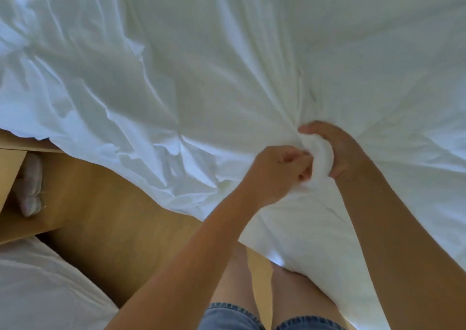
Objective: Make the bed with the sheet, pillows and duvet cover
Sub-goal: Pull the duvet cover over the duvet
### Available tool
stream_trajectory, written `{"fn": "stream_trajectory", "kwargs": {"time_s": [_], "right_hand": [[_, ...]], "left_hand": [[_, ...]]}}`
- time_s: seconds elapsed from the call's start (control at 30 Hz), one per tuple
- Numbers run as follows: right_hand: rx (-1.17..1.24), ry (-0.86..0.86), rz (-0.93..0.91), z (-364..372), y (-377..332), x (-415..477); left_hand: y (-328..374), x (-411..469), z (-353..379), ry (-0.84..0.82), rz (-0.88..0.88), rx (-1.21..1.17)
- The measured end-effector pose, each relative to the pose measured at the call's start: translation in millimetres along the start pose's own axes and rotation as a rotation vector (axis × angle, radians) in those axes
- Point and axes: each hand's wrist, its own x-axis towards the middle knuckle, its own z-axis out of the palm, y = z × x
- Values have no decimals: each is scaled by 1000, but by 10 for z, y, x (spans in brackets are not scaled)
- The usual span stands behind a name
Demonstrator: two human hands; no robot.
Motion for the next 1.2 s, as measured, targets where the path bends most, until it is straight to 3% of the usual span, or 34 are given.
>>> {"fn": "stream_trajectory", "kwargs": {"time_s": [0.07,0.13,0.27,0.4,0.5,0.57,0.7,0.77,0.87,0.93,1.03,1.2], "right_hand": [[199,159,-159,-189,-147,-47],[394,235,-275,-401,-218,-84],[235,389,-283,-343,39,42],[212,147,-88,-137,666,93],[186,-45,-25,-125,1027,80],[123,-143,17,-77,1198,87],[-305,-36,-51,185,1423,177],[-476,89,-173,424,1437,295],[-651,449,-365,814,1405,569],[-587,609,-428,1041,1400,712],[-545,498,-394,1259,1377,860],[-587,236,-156,1308,1280,978]], "left_hand": [[-86,37,-87,190,55,154],[-173,88,-159,277,61,269],[-495,135,-107,272,-21,610],[-783,272,-123,315,4,1053],[-855,426,-249,280,-1,1195],[-821,462,-361,274,37,1109],[-742,162,-627,362,101,410],[-806,-54,-847,547,131,314],[-993,-164,-1318,839,24,328],[-1091,-78,-1548,821,-156,330],[-1137,169,-1589,673,-153,308],[-1007,485,-1698,569,-47,224]]}}
